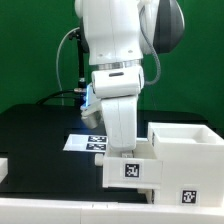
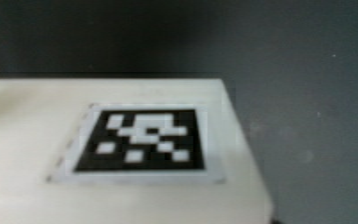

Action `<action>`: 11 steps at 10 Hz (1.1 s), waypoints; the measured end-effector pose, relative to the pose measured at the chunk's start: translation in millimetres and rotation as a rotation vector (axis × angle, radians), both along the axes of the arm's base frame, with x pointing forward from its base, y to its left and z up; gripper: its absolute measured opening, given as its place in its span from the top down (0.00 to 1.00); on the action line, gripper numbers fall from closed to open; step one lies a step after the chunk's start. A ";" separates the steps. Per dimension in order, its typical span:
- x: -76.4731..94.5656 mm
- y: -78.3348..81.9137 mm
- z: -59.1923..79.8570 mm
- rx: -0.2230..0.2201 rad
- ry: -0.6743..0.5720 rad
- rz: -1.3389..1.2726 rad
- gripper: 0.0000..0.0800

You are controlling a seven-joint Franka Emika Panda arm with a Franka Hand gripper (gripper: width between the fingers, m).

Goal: Assemble drawer

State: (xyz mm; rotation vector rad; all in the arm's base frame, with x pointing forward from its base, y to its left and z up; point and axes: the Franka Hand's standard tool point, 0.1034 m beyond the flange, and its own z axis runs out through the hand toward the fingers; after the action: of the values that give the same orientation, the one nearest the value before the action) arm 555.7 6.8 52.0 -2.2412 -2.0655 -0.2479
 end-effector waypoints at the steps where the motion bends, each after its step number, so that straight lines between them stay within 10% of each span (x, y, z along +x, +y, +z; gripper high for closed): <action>1: -0.1 -0.1 -0.1 0.000 -0.002 0.000 0.95; 11: 7.0 -5.4 0.8 -0.021 -0.009 0.031 0.95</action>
Offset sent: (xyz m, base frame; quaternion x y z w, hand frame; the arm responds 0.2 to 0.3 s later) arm -0.0030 0.0012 -0.0003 0.0100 0.0015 -0.0334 0.9994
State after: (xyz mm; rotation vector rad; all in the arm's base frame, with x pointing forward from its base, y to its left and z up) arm 562.7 1.4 52.8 -2.2217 -2.1151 -0.2354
